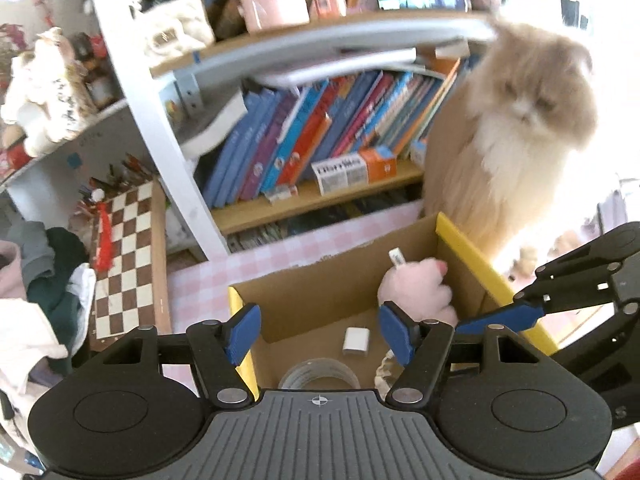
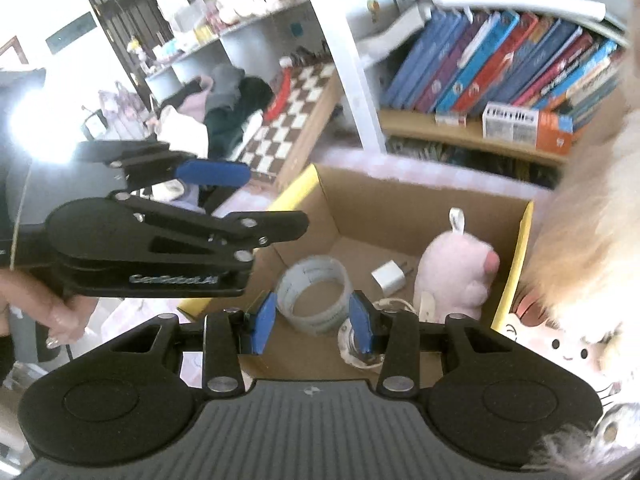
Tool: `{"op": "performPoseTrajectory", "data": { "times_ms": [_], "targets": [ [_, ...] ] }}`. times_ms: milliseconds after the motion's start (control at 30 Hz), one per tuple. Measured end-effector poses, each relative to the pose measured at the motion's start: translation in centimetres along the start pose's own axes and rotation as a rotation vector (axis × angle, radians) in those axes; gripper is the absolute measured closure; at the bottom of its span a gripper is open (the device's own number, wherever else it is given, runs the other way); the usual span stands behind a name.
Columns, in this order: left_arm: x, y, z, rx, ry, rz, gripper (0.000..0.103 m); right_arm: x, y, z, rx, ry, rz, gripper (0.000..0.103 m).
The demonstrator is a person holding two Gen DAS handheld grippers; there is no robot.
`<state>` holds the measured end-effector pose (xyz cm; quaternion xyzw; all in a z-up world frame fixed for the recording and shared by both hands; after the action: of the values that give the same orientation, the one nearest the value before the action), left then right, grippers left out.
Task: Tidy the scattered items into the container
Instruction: 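Withdraw both open tools up and away from the yellow box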
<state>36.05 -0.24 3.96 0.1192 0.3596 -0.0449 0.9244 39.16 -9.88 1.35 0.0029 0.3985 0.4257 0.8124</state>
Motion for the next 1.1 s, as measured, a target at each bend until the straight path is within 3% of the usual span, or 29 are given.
{"op": "performPoseTrajectory", "data": {
  "times_ms": [267, 567, 900, 1100],
  "targets": [
    [-5.0, -0.3, -2.0, -0.045, -0.089, -0.02, 0.034, -4.0, 2.5, -1.9, -0.042, -0.089, -0.067, 0.056],
    [-8.8, 0.2, -6.6, -0.071, -0.112, -0.071, 0.034, -6.8, 5.2, -5.9, 0.0, -0.108, -0.17, 0.053],
    [-10.4, 0.2, -13.0, -0.095, -0.065, -0.118, 0.033, -8.2, 8.4, -11.6, 0.018, -0.112, -0.315, 0.044],
    [-10.7, -0.2, -16.6, -0.108, -0.022, -0.127, 0.033, -7.4, 9.4, -15.2, 0.057, -0.075, -0.349, 0.044]
  ]
}}
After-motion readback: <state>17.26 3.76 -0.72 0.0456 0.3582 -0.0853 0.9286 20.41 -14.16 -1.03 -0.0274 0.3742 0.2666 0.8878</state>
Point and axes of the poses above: each gripper's, at about its wrist camera, not at the fingertips, and x roughly the way its jaws point, y to its left, z to its top, the point moved 5 cm from there along x, roughly the way its jaws point, and after that the axes turned 2 degrees about y, right-handed, at the moved point
